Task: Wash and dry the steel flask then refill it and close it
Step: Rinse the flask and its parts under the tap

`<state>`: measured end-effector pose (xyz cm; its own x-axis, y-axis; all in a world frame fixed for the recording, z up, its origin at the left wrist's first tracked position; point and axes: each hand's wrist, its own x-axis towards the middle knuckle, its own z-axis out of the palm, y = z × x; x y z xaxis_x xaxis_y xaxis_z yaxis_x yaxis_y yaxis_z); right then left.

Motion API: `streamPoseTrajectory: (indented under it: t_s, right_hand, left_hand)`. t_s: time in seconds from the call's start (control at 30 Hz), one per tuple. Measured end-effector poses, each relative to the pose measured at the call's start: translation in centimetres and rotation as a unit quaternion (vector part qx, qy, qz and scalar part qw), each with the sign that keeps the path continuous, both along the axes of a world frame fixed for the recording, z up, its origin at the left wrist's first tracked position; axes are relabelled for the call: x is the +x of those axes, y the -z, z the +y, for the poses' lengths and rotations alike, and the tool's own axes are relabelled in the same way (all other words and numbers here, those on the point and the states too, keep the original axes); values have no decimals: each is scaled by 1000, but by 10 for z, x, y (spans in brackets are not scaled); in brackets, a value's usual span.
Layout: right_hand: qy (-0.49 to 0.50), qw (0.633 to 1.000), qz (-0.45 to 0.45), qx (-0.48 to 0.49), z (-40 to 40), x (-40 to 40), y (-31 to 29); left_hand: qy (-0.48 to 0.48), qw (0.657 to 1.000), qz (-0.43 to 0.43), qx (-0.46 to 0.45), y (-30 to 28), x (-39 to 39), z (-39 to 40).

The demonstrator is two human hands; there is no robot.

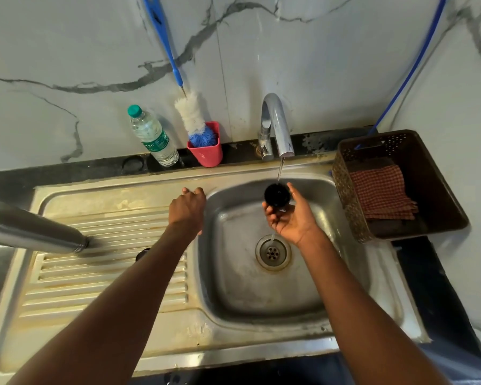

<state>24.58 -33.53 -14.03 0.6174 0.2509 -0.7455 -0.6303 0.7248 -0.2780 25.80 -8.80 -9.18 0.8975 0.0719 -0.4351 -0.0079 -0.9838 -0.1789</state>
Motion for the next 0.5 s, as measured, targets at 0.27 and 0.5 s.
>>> streamPoseTrajectory:
  t_s: [0.27,0.5]
  right_hand:
    - [16,994,36,102,5,8,1]
    - [-36,997,16,68,6,15,9]
  left_hand:
    - [-3,1000,-2,-7,0,1,0]
    - [-7,1000,-8,-14,0,1,-1]
